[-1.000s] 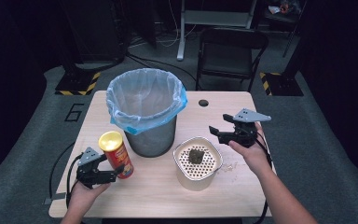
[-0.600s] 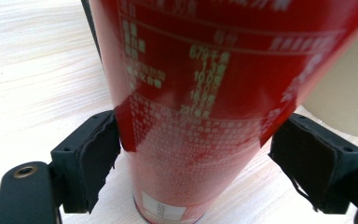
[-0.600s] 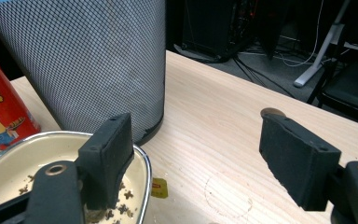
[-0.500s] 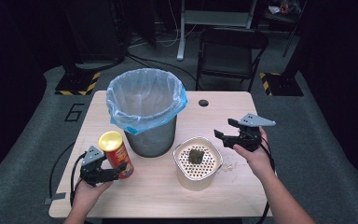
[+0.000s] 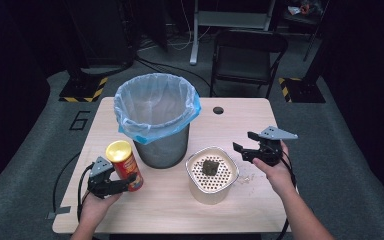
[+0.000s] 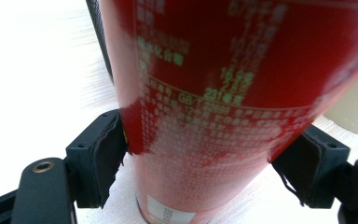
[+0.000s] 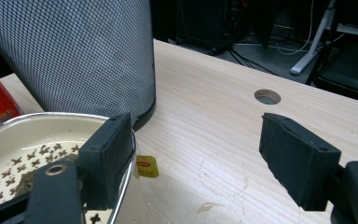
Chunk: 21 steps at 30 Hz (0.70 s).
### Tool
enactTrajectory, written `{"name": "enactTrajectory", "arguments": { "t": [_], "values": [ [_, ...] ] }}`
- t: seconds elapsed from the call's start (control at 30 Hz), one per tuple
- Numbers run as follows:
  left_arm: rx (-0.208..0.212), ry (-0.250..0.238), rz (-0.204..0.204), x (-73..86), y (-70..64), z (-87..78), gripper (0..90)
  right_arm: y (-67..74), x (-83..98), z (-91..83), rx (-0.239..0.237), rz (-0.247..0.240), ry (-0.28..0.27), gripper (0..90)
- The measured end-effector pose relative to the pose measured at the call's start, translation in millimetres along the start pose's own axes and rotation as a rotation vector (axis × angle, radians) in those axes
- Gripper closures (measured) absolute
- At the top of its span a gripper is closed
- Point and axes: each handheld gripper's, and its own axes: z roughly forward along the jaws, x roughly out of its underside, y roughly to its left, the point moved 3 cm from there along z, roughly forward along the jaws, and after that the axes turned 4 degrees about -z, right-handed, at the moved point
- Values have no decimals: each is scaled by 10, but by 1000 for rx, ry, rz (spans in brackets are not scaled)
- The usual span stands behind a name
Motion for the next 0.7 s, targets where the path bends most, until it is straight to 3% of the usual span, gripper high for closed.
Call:
{"name": "enactTrajectory", "arguments": {
  "t": [0.27,0.43,0.7],
  "values": [
    [-9,-14,-7,-25,17,-58,230,-14,116,-23,20,2,9,255],
    [-14,8,1,-55,10,-126,230,-14,204,-16,36,-9,24,255],
    [-27,18,-13,-209,19,-259,230,-11,242,5,40,-11,31,255]
  ]
}}
